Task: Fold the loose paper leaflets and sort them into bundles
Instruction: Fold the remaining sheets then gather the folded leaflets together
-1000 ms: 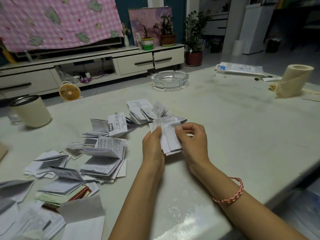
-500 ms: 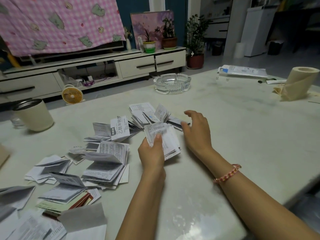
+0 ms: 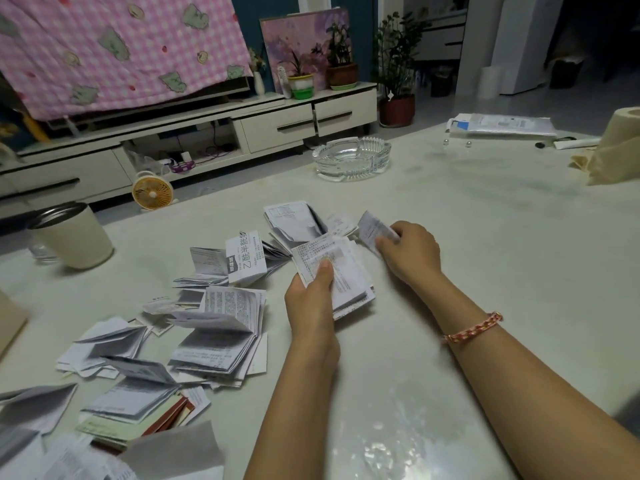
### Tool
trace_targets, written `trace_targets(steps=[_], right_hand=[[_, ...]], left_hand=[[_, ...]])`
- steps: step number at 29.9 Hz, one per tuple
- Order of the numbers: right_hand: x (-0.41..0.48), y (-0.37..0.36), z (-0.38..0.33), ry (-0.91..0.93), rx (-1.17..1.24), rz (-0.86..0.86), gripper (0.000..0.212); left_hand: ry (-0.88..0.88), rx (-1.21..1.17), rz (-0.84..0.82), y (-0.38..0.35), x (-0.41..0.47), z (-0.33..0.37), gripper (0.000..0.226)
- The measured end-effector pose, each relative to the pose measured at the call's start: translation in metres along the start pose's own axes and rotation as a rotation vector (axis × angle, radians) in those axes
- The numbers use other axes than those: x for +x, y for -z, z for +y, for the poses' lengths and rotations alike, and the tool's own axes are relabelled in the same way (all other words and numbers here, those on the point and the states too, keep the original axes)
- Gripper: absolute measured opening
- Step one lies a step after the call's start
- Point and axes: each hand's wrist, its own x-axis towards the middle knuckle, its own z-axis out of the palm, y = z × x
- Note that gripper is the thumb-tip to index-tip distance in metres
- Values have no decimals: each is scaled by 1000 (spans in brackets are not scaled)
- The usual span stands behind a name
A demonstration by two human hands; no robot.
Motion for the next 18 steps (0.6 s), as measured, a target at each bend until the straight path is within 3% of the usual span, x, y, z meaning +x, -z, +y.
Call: trace_targets(steps=[3,5,7,9,12,15,18], right_hand=[[-8,12,0,-143,436,99,31],[-13,19,-5,-203,696,98,23],[-23,31,-13,-238,965,-19,4],[-35,39,-18,-222,1125,-174,8],[-56,39,-22,-115,1084,-266,8],[-69,28,-24,-13,880,-114,12],[-70,24,-23,-2,845,-52,14]], left_hand=[[48,-59,-46,-1,-2,2,19],[81,-97,-63,1,-1,3,21],[99,-122,-78,0,-1,4,23],[88,-121,-83,-2,-2,6,24],[63,-85,-90,-5,-3,5,27],[76,-62,-133,-5,-2,3,29],[95,-69,-151,-3,-1,3,29]])
